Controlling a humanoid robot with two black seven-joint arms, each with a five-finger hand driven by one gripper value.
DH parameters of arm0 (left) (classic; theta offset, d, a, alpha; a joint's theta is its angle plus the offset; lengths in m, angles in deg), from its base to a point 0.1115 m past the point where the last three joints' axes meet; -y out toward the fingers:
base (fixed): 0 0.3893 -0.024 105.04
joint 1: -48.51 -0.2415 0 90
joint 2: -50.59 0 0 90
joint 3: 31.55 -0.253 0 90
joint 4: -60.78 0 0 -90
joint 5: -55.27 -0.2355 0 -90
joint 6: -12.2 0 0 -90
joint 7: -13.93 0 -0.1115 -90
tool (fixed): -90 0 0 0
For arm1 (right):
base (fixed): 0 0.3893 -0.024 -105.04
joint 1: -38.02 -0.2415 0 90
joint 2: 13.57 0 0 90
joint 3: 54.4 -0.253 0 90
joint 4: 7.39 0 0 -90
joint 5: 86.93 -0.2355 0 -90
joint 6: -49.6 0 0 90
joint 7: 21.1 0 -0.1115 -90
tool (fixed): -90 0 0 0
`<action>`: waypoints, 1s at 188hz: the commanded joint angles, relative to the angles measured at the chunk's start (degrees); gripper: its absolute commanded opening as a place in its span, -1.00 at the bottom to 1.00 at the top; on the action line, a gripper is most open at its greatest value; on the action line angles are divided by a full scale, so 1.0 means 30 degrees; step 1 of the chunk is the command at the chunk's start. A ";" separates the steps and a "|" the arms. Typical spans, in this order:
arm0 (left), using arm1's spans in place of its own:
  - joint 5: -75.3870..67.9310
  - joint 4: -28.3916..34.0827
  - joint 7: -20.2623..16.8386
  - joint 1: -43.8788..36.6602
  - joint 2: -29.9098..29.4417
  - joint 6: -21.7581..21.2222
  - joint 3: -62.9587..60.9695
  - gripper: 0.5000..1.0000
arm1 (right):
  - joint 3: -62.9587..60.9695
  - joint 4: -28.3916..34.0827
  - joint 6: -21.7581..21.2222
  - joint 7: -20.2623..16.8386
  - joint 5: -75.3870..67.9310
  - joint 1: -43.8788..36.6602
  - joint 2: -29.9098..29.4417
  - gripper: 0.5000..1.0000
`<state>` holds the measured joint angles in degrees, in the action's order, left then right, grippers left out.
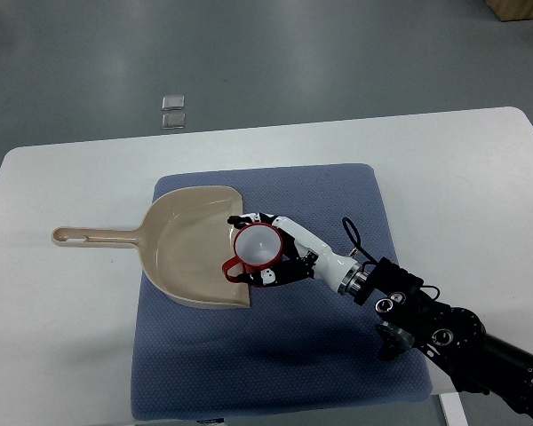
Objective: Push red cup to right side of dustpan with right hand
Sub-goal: 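Hold the red mug against the dustpan's edge with the right hand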
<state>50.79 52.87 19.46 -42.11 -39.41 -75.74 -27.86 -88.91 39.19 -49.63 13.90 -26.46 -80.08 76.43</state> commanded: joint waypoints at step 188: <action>0.0000 -0.0003 0.0000 0.0000 0.0000 0.0015 0.0000 1.00 | -0.0362 -0.0147 -0.0323 0.0000 -0.0002 0.0137 0.0000 0.66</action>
<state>50.79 52.87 19.46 -42.10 -39.41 -75.72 -27.86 -89.91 39.13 -50.51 13.90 -26.47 -79.65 76.42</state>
